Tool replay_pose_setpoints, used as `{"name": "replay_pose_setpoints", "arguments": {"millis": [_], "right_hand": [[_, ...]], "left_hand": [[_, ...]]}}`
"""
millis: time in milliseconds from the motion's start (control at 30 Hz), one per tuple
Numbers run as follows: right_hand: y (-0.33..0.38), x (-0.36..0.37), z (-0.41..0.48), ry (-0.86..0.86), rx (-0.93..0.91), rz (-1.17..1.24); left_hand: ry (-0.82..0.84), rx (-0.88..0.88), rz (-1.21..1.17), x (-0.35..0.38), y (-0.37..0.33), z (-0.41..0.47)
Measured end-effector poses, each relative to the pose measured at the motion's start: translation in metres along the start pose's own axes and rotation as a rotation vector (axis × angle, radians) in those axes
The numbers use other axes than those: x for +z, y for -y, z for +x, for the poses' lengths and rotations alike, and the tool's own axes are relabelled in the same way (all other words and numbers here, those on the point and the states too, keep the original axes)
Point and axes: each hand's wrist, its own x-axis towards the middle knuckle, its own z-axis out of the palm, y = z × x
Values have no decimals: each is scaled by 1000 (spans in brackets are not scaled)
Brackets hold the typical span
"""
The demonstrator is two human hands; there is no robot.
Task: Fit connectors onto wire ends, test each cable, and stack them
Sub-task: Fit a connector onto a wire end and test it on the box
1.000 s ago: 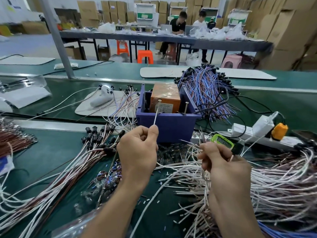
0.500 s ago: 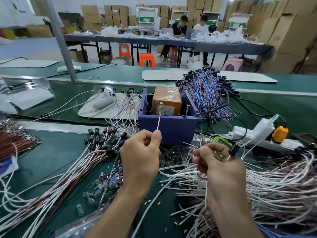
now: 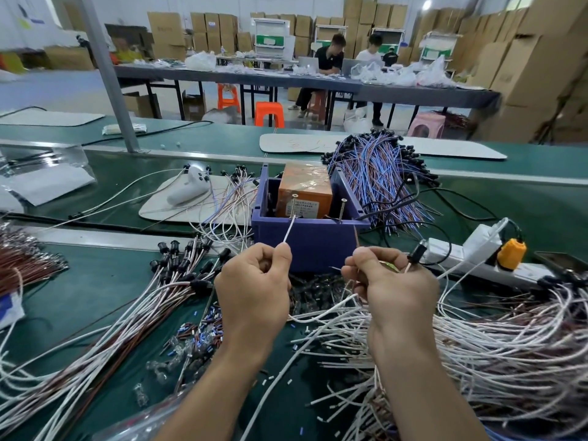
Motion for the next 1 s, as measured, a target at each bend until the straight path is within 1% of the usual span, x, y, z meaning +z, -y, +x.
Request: {"name": "replay_pose_setpoints", "arguments": {"millis": [267,600,700,767,833,900,933,1000], "right_hand": [[-5,15,5,41,-97,-128],[-2,6,13,-109,-62,-5],[-2,6,5,-89,-91,-36],[-5,3,-4,-35,-112,-46],[-8,0,-13,81,-132,-75],[-12,-3,-20,192,-124,-99],[-14,-5,-21,229,-108,-102],[-15,-8,-22,284,-65,-88]], "left_hand": [[-9,-16,-18,-1,1,0],[-9,0,-33,-2,-1,-1],[-32,24,-21,-1,-1,-3],[-39,65,-17,-1,2,-5],[9,68,-79,-1,1,-6],[103,7,-208,0,-2,-7],[170,-60,-291,2,-4,-7],[346,-259,-500,4,-7,-9]]}}
